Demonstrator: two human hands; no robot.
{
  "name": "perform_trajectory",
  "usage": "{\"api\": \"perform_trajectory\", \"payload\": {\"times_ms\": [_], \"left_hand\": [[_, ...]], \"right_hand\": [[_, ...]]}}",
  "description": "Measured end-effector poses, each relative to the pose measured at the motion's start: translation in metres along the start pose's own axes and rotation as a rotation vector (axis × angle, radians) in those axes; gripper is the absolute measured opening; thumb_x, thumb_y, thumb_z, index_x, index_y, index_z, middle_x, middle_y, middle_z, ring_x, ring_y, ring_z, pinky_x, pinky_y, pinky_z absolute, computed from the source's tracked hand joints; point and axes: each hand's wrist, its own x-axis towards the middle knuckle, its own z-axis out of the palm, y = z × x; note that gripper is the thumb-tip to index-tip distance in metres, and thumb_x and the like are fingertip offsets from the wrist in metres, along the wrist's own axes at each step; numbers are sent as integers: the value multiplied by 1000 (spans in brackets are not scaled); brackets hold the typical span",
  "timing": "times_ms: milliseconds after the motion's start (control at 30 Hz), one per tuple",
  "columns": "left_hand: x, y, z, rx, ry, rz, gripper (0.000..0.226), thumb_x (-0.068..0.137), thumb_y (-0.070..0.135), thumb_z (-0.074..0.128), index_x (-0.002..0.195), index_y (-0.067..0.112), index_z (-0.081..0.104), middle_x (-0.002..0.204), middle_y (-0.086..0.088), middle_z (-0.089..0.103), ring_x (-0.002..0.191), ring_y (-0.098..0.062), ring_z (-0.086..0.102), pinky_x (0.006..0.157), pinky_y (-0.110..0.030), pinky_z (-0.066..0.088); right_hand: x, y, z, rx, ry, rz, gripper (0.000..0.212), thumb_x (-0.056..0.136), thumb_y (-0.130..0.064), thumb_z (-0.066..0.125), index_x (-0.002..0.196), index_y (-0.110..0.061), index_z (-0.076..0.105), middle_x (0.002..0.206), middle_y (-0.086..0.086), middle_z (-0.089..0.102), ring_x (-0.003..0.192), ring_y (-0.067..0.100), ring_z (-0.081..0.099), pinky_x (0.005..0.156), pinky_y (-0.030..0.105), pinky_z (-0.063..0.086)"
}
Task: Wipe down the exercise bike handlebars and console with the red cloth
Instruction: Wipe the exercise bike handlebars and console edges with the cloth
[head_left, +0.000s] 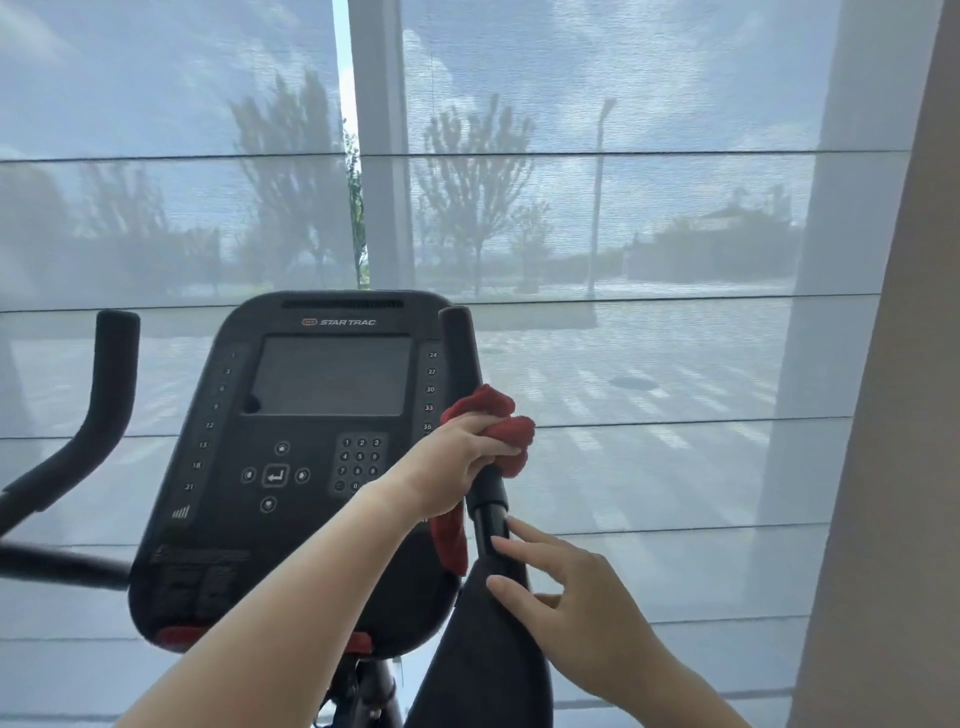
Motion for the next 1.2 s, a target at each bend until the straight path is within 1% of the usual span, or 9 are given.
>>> {"api": "perform_trajectory", "payload": {"times_ms": [300,400,500,600,667,833,967,1067,1200], "left_hand": [[-43,36,-3,-134,-83,-2,31,95,8,46,107,23,70,128,11,56,117,-6,49,99,-15,34],[-59,52,-10,-200,-136,11,30,91,8,52,98,30,71,118,16,60,111,1,51,98,-15,37],[-74,61,-12,-298,-19,-20,27,85,5,59,89,30,68,101,15,66,98,2,58,88,-15,43],[-82,72,-14,-405,87,-71,27,80,2,64,85,27,60,86,22,63,82,7,60,74,-7,41],[-85,78,-16,-460,135,-84,28,78,1,66,86,26,56,82,25,62,78,7,59,71,-9,43],[-92,73,-19,-527,163,-163,44,70,14,76,104,30,53,104,16,61,96,-3,60,81,-31,55],[-98,65,-21,-408,67,-250,66,72,34,76,129,37,42,116,25,49,106,5,48,94,-23,43],[-100,66,-20,-476,-46,-276,53,81,33,68,128,40,44,108,24,62,97,2,61,95,-26,46],[-98,75,-27,-443,45,-233,35,84,22,64,117,31,55,93,20,66,78,4,64,82,-24,50]], "right_hand": [[-21,6,-12,9,114,57,24,84,-32,66,106,-39,63,106,-26,62,96,-6,62,78,7,47],[-23,4,-19,2,174,72,29,82,-30,68,109,-38,61,107,-24,63,93,-3,63,83,13,51],[-24,-2,-22,-5,252,110,49,77,-32,73,122,-29,54,113,-18,58,95,0,60,71,5,48],[-20,-12,-19,46,254,61,54,74,-28,77,123,-29,54,114,-19,60,98,2,62,82,14,49],[-13,-18,-16,68,253,21,45,75,-20,77,116,-27,61,108,-17,66,95,3,64,85,17,50],[-3,-30,-17,40,326,-12,21,76,-9,74,79,-27,65,80,-14,69,83,-1,64,68,6,45],[-1,-36,-26,115,382,-15,18,77,-7,72,80,-22,64,79,-4,71,84,14,68,78,33,55],[-1,-43,-36,156,417,-24,21,76,-2,71,79,-22,64,83,-2,71,81,19,69,79,44,55],[-3,-51,-46,193,442,-21,22,77,-3,70,80,-24,64,85,0,71,82,22,69,77,47,57]]}}
